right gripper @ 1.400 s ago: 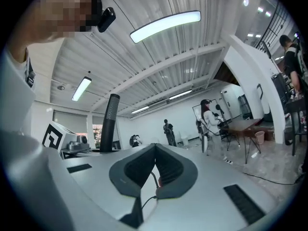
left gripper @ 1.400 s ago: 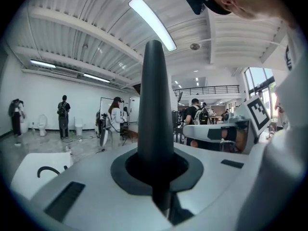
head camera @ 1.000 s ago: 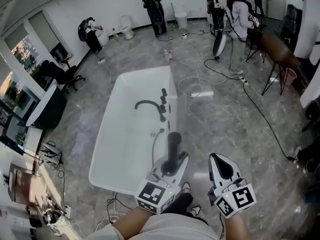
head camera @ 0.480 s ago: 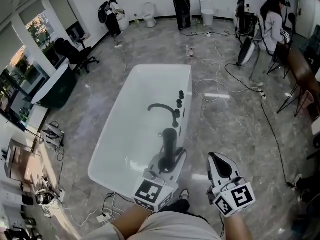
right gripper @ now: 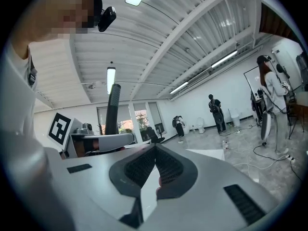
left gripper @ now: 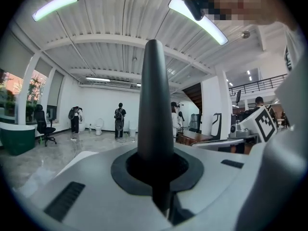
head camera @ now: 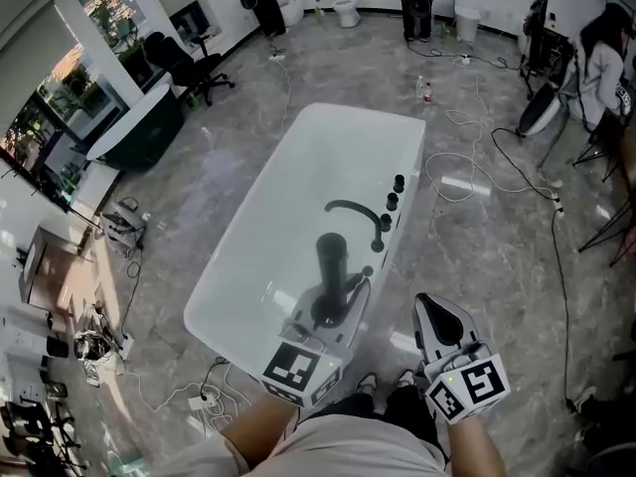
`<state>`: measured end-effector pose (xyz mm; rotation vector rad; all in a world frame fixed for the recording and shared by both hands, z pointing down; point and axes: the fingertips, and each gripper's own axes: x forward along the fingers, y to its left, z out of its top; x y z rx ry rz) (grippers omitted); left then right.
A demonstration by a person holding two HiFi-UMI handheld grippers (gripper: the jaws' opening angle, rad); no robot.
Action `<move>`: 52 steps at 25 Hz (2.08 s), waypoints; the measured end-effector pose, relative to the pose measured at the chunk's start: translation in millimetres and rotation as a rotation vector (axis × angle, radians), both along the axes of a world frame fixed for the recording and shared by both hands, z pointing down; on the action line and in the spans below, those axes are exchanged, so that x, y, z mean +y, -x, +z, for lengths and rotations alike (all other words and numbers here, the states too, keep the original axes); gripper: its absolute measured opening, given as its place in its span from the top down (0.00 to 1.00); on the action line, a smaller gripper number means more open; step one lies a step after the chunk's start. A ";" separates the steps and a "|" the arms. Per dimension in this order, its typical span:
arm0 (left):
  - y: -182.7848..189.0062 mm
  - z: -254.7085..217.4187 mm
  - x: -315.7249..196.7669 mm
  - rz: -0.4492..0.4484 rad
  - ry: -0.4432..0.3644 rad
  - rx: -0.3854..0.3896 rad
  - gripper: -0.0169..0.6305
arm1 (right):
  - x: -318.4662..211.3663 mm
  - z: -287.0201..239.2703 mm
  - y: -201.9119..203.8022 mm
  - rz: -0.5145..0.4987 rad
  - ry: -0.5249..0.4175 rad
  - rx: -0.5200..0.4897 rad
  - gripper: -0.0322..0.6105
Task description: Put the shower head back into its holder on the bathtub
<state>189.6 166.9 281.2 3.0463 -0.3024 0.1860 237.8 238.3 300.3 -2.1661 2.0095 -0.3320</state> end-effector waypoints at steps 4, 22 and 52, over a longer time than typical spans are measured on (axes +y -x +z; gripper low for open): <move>-13.0 2.9 -18.5 -0.095 0.017 -0.007 0.92 | -24.7 1.0 -17.9 -0.104 0.002 -0.006 0.93; 32.5 -16.0 -95.3 -0.465 0.005 0.046 0.92 | -105.8 44.7 31.1 -0.523 0.054 0.030 0.93; 101.0 -19.4 -191.1 -0.496 0.271 0.329 0.92 | -155.4 279.7 169.6 -0.574 0.336 0.186 0.77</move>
